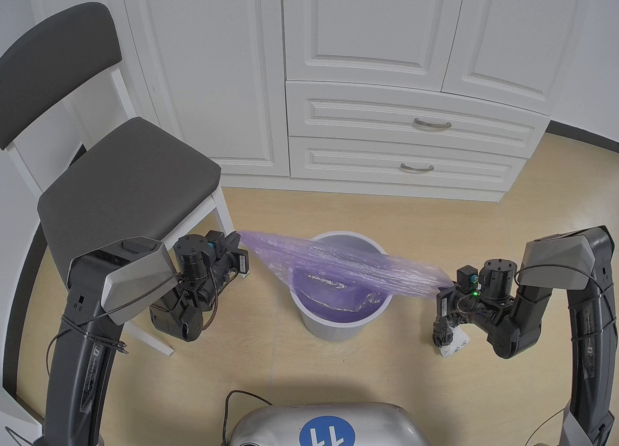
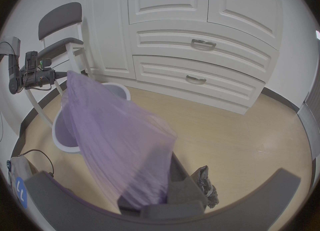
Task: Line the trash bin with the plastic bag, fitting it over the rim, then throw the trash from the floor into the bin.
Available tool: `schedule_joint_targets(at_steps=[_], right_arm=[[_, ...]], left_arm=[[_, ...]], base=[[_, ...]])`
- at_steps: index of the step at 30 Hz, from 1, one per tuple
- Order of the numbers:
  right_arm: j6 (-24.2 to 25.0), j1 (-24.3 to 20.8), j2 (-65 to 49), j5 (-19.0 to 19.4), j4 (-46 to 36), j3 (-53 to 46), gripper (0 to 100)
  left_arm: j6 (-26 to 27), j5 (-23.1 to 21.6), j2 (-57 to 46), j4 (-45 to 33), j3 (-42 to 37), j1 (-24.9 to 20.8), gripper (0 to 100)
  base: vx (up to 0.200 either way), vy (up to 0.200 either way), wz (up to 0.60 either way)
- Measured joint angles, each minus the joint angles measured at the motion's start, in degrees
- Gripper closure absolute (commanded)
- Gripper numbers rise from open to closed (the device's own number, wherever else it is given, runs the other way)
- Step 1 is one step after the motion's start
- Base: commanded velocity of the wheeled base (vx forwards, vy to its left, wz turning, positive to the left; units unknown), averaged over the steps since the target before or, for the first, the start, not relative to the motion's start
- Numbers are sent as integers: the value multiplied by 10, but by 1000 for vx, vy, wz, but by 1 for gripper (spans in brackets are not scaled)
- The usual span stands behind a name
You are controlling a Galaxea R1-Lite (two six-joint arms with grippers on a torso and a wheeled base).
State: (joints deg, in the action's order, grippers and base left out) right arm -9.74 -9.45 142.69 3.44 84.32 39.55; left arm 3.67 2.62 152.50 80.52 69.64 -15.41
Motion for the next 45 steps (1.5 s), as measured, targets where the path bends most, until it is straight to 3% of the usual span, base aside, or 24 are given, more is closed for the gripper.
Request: schedule_joint_targets(at_steps=[15, 24, 33, 38, 45], right_arm=[[-34, 12, -28, 6, -3, -34, 100], [-142, 34, -72, 92, -4, -125, 100], [-186, 49, -103, 101, -2, -176, 100], [-200, 49, -119, 102, 3, -193, 100], [-161, 47, -121, 87, 23, -153, 100]], left_arm=[[-1, -25, -26, -1, -57, 4, 100], [0, -108, -78, -2, -173, -5, 100], [2, -148, -120, -29, -225, -4, 100], [1, -192, -145, -28, -254, -1, 100], [-9, -159, -146, -19, -226, -7, 100]], base=[[0, 0, 0], [0, 0, 0], [0, 0, 0], [0, 0, 0], [0, 0, 0]])
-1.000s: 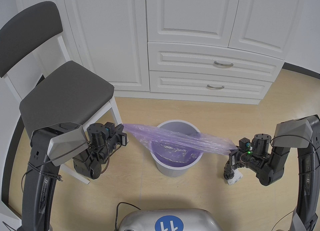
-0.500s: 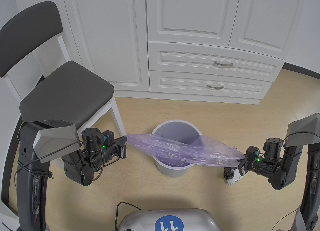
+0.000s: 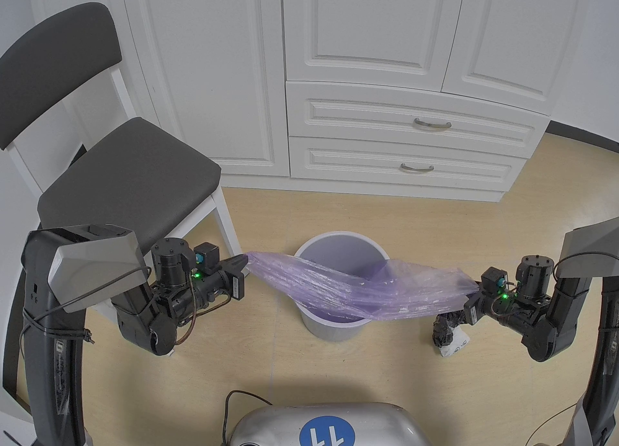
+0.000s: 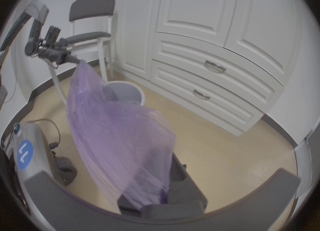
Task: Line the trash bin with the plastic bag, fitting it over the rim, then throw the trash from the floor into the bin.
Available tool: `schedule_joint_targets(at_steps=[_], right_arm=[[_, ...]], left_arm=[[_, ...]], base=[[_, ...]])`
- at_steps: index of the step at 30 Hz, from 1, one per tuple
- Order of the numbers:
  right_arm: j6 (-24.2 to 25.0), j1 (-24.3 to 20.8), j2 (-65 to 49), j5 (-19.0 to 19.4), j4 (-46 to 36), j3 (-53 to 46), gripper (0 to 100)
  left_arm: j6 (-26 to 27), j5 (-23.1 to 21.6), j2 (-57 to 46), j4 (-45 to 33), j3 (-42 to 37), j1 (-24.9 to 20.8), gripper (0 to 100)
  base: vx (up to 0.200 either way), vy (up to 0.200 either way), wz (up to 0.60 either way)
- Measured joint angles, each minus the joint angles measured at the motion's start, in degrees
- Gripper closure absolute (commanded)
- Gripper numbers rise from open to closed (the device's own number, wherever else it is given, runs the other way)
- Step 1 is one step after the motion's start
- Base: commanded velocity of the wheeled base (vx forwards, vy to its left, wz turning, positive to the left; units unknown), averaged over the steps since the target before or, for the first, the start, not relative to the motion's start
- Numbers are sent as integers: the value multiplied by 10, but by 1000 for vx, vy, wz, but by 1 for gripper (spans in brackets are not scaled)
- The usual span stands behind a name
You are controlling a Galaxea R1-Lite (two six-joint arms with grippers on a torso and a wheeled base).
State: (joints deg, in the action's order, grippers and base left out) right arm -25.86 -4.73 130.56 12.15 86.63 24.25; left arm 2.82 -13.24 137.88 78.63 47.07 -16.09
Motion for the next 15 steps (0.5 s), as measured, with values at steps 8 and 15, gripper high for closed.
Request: schedule_joint_targets(at_steps=[8, 15], right_arm=[[102, -17, 6, -80, 9, 69, 100], [161, -43, 13, -123, 15, 125, 100]], left_arm=[[-62, 100, 37, 22, 87, -29, 100], [-102, 108, 52, 29, 111, -49, 100]], base=[[0, 0, 0], [0, 0, 0]])
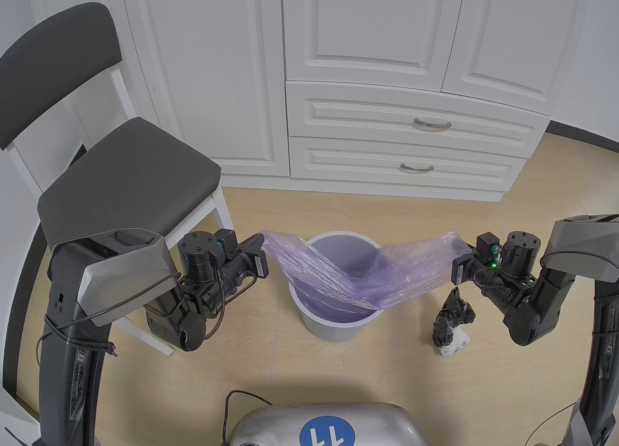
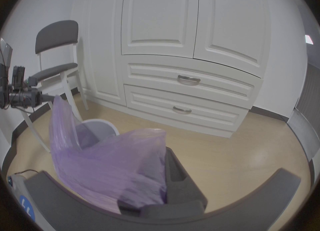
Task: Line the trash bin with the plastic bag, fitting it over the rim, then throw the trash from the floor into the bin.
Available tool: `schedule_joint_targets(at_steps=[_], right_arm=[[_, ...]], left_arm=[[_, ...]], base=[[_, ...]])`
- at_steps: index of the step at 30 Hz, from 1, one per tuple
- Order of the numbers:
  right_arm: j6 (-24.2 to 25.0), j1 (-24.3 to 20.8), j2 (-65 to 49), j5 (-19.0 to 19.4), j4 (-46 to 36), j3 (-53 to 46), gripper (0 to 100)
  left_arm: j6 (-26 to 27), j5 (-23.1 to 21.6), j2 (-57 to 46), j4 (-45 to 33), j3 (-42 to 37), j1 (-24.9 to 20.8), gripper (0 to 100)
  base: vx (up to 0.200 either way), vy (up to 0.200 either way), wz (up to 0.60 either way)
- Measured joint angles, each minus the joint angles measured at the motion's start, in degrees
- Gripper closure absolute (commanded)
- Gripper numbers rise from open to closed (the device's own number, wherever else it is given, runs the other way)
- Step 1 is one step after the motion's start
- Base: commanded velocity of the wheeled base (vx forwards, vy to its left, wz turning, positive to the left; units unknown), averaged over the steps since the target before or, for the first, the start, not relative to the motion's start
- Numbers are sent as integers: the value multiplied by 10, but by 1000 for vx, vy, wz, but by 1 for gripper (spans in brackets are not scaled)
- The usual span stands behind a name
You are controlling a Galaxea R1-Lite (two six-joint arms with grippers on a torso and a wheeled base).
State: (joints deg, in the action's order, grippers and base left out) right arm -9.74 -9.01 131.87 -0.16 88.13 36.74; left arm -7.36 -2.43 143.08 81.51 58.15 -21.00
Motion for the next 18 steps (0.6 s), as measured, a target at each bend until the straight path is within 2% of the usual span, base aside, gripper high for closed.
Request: schedule_joint_targets(at_steps=[8, 14, 18], right_arm=[[-1, -10, -1, 10, 4, -30, 100], [-74, -8, -1, 44, 2, -88, 100], [-124, -6, -3, 52, 0, -132, 100]], left_arm=[[2, -16, 5, 1, -26, -3, 100], [36, -76, 0, -5, -79, 5, 100], [71, -87, -12, -35, -111, 15, 100]], base=[[0, 0, 0], [0, 0, 0], [0, 0, 0]])
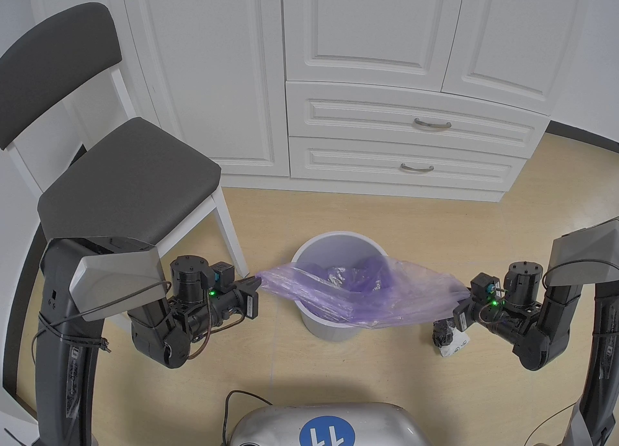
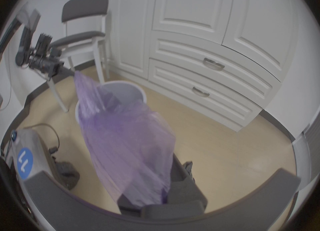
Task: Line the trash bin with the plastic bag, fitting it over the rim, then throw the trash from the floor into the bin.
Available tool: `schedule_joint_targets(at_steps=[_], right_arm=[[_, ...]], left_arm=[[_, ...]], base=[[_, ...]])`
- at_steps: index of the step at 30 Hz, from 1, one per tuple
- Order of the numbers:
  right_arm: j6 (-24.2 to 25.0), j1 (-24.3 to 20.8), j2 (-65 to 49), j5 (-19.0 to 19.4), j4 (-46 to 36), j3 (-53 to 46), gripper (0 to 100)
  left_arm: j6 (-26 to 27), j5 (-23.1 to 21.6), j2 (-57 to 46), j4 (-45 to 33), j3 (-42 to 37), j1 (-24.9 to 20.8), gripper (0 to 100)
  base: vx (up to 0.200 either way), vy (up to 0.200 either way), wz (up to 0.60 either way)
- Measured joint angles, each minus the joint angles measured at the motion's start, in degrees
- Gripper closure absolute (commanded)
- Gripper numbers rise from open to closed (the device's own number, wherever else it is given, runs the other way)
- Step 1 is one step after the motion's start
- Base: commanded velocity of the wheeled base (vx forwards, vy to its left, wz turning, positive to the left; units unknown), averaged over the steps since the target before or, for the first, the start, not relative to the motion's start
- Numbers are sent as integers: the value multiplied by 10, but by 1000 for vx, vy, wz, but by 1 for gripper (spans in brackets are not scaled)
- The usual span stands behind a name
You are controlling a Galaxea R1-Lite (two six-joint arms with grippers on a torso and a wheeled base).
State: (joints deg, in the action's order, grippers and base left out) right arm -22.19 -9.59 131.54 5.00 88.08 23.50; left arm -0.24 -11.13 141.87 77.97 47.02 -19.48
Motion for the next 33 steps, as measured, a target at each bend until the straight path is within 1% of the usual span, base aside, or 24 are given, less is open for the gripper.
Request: schedule_joint_targets(at_steps=[7, 9, 13, 18, 23, 28, 33], right_arm=[[-69, 3, -1, 2, -4, -56, 100], [-83, 4, 0, 3, -5, -69, 100], [-91, 6, 0, 3, -5, -85, 100], [-93, 6, 0, 6, -5, -98, 100], [-119, 6, -1, 20, -5, -115, 100], [-139, 10, -3, 23, -5, -133, 100], [-151, 14, -10, 24, -5, -147, 100]], left_arm=[[20, -11, -37, -91, -31, 12, 100], [37, -15, -47, -110, -38, 15, 100], [67, -21, -65, -128, -52, 25, 100], [72, -38, -79, -132, -64, 30, 100], [95, -45, -92, -159, -75, 37, 100], [118, -62, -107, -189, -85, 45, 100], [137, -74, -121, -199, -95, 54, 100]], base=[[0, 0, 0], [0, 0, 0], [0, 0, 0], [0, 0, 0], [0, 0, 0], [0, 0, 0], [0, 0, 0]])
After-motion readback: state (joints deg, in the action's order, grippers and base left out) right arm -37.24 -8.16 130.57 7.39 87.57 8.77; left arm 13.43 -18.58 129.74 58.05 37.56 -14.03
